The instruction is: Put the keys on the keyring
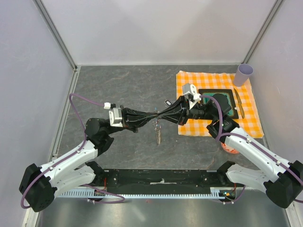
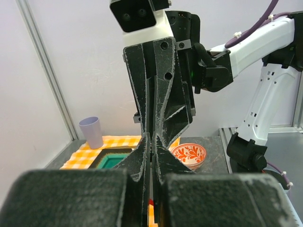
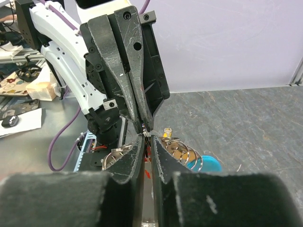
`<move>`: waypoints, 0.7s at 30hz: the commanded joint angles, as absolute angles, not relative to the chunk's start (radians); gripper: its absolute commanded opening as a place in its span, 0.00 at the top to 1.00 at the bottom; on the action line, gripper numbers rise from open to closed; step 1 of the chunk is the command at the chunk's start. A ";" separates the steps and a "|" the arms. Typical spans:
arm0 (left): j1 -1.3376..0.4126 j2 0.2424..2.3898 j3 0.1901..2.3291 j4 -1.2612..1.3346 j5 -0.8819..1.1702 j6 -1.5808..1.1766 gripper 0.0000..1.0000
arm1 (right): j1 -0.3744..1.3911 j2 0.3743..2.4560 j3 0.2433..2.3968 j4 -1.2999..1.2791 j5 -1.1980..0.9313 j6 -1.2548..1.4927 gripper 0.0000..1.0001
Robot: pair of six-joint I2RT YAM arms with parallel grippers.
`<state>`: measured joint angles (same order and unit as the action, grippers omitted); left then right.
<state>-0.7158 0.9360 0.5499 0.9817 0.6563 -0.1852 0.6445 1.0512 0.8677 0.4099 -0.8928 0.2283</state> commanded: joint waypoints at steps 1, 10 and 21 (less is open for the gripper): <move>-0.719 0.920 0.557 1.048 0.640 -0.206 0.98 | 0.649 1.051 0.864 0.450 -0.899 0.233 0.93; -0.719 0.812 0.664 0.602 0.543 -0.030 0.72 | 0.649 1.031 1.003 0.003 -0.803 -0.047 1.00; -0.718 0.833 0.763 -0.005 0.477 0.180 0.48 | 0.707 1.221 1.364 -0.646 -0.485 -0.471 1.00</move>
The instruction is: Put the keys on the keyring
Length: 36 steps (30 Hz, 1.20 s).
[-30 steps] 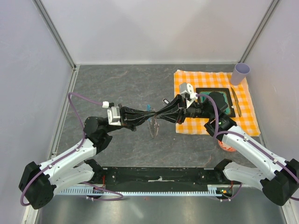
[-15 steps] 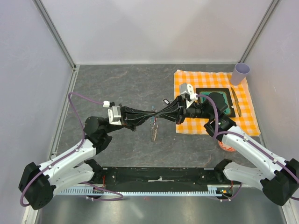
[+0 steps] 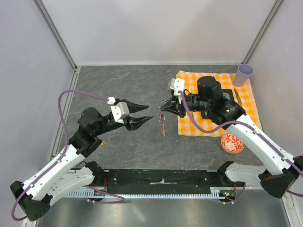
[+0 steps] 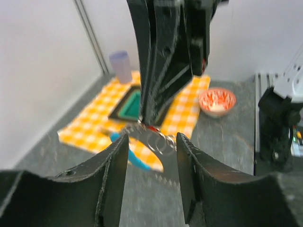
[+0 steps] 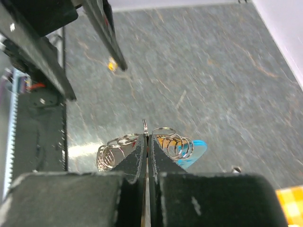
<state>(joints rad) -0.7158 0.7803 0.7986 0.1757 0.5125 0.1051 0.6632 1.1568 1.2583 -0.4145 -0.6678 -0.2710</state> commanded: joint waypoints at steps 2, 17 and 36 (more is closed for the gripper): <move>-0.718 0.842 0.674 0.168 0.491 0.141 0.47 | 0.744 1.235 1.384 -0.678 -0.416 -0.504 1.00; -0.718 0.887 0.391 0.632 0.620 0.186 0.48 | 0.853 1.253 1.313 -0.747 -0.337 -0.545 1.00; -0.719 0.979 0.436 0.761 0.775 0.176 0.57 | 0.914 1.229 1.318 -0.769 -0.311 -0.540 1.00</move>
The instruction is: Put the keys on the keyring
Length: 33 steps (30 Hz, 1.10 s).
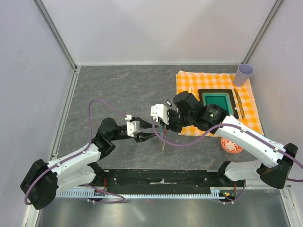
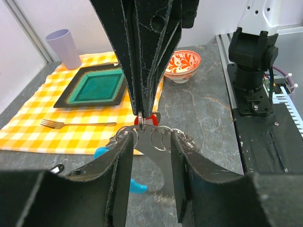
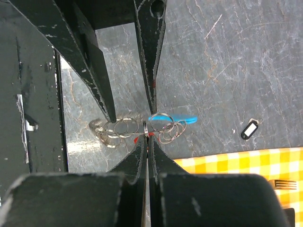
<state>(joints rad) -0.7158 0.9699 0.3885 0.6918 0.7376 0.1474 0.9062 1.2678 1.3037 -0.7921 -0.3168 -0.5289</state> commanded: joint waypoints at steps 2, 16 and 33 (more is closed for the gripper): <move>-0.718 0.980 0.440 0.756 0.785 0.173 0.59 | 0.920 1.226 1.319 -0.770 -0.310 -0.540 1.00; -0.723 1.031 0.486 0.721 0.830 0.160 0.68 | 0.940 1.243 1.324 -0.759 -0.330 -0.543 1.00; -0.727 1.009 0.434 0.866 0.677 0.082 0.98 | 0.942 1.131 1.250 -0.609 -0.267 -0.427 0.59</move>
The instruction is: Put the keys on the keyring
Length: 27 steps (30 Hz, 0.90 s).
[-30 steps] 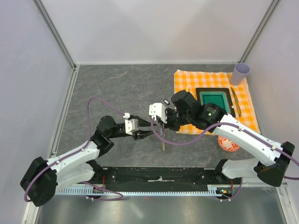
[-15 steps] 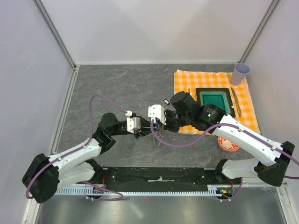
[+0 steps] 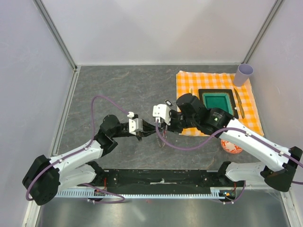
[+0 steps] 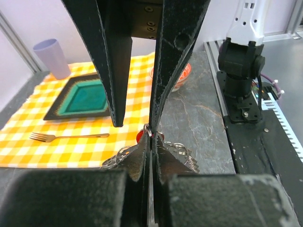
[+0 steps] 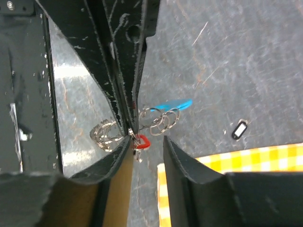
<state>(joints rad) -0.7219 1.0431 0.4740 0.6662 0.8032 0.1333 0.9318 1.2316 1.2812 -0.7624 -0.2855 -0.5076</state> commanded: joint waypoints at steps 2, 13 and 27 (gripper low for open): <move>-0.727 1.012 0.387 1.025 0.640 0.016 0.98 | 0.942 1.092 1.204 -0.534 -0.204 -0.367 0.57; -0.727 1.164 0.347 1.420 0.552 -0.161 0.98 | 0.939 0.861 0.936 -0.255 -0.109 -0.207 0.58; -0.729 1.193 0.360 1.471 0.558 -0.187 0.98 | 0.940 0.928 0.865 -0.147 -0.104 -0.192 0.63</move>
